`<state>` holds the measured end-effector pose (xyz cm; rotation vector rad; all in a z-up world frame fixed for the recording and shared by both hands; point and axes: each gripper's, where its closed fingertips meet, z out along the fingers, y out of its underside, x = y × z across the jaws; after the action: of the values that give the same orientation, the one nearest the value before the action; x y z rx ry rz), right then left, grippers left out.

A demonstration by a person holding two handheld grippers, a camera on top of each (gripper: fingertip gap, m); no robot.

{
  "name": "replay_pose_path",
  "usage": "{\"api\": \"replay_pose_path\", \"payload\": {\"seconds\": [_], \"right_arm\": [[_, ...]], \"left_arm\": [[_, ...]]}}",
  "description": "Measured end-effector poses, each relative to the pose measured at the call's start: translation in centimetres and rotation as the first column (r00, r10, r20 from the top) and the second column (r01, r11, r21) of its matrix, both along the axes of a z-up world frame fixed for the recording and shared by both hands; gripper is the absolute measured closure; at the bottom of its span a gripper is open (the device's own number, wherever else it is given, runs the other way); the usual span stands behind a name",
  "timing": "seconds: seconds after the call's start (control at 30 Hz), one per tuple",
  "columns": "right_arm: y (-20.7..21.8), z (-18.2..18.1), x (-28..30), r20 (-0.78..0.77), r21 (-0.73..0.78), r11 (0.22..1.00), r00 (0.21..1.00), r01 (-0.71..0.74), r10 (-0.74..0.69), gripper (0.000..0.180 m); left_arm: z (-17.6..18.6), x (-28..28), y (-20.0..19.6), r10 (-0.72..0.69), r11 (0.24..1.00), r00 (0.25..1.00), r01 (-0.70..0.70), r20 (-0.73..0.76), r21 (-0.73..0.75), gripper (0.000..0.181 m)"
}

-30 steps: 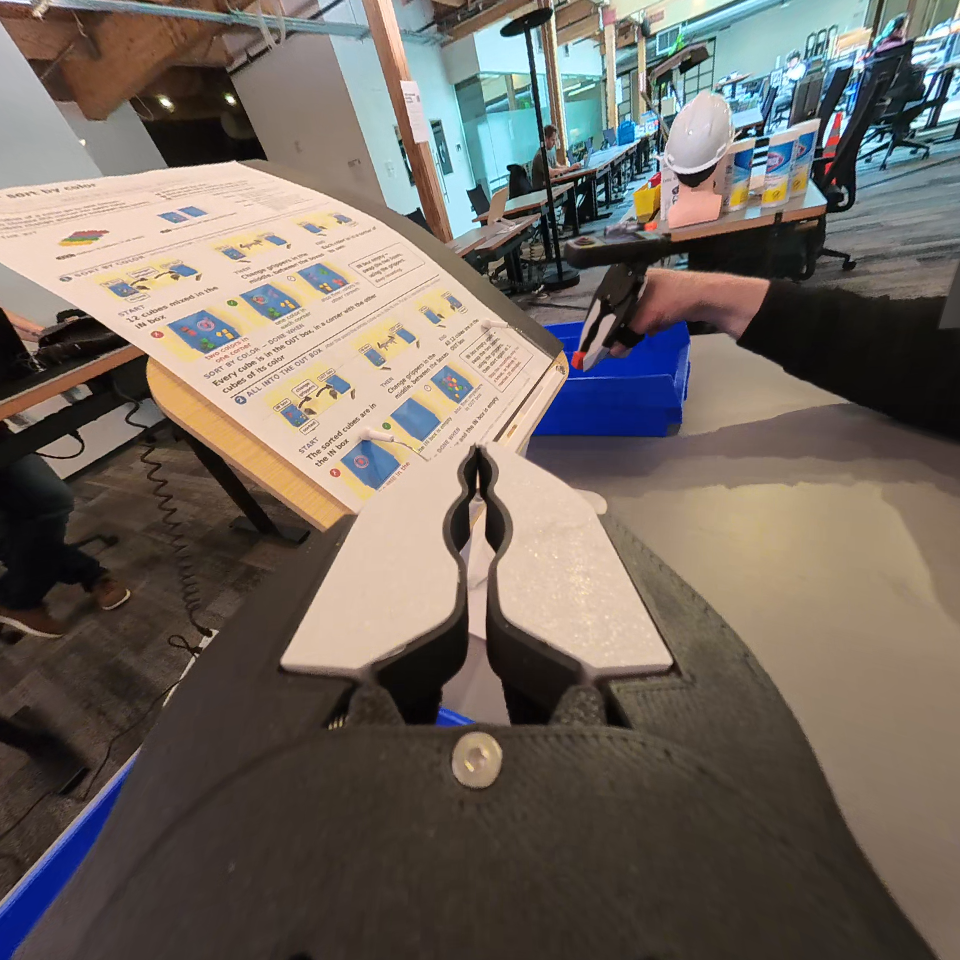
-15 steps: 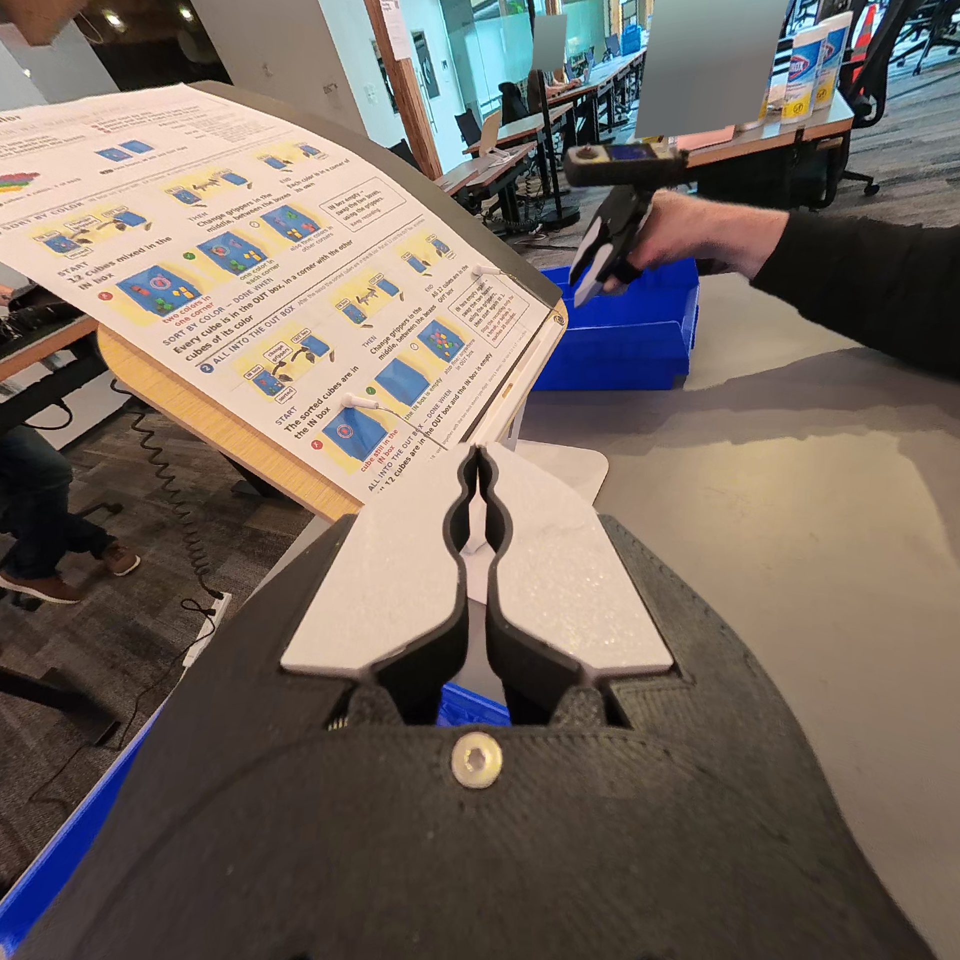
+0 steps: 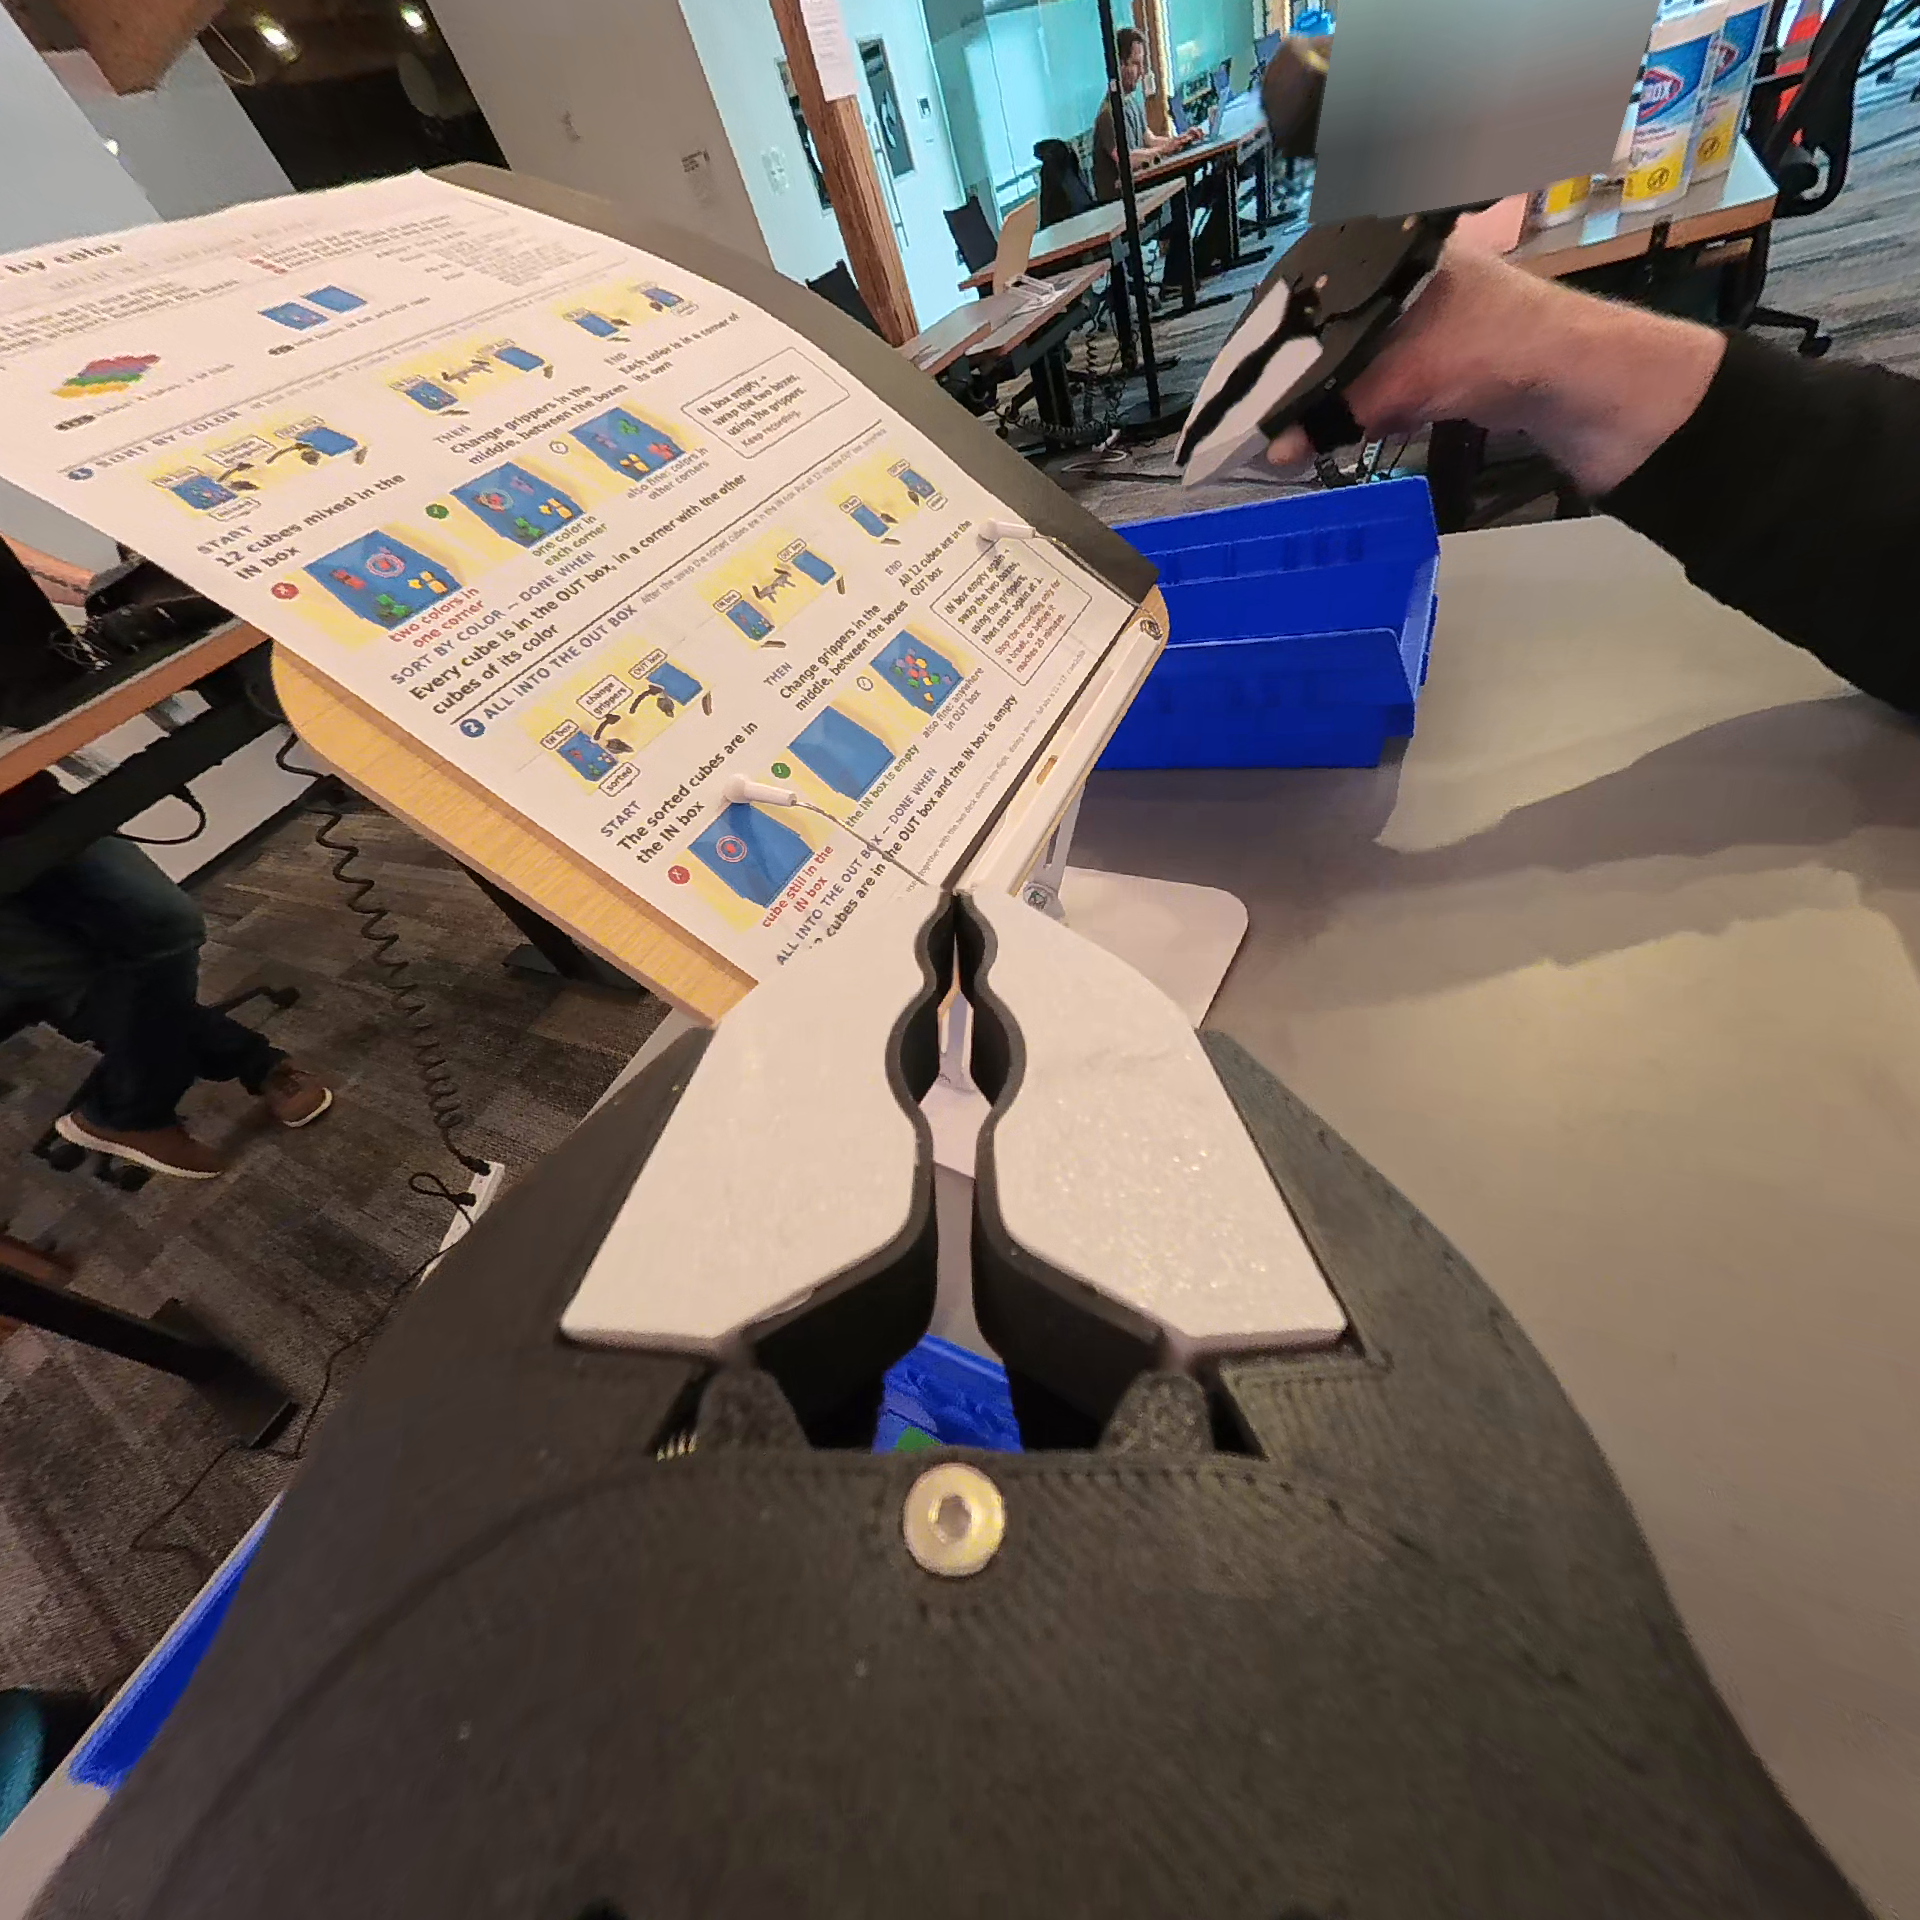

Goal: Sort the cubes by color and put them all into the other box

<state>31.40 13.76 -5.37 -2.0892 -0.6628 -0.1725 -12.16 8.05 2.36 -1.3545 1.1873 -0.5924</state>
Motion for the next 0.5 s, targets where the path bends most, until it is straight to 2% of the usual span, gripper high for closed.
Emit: {"api": "replay_pose_path", "payload": {"seconds": [0.17, 0.5], "right_arm": [[-0.6, 1.1, -1.4, 0.007, 0.032, 0.999, 0.999, -0.043, 0.042, 0.177], [-2.3, 2.6, -4.3, 0.003, 0.025, 0.989, 0.989, -0.146, 0.146, 0.179]], "left_arm": [[0.0, -0.9, 0.6, 0.057, 0.998, 0.998, -0.056, -0.026, 0.020, 0.181], [-1.3, -3.9, 3.6, 0.225, 0.974, 0.968, -0.222, -0.109, 0.037, 0.181]]}}
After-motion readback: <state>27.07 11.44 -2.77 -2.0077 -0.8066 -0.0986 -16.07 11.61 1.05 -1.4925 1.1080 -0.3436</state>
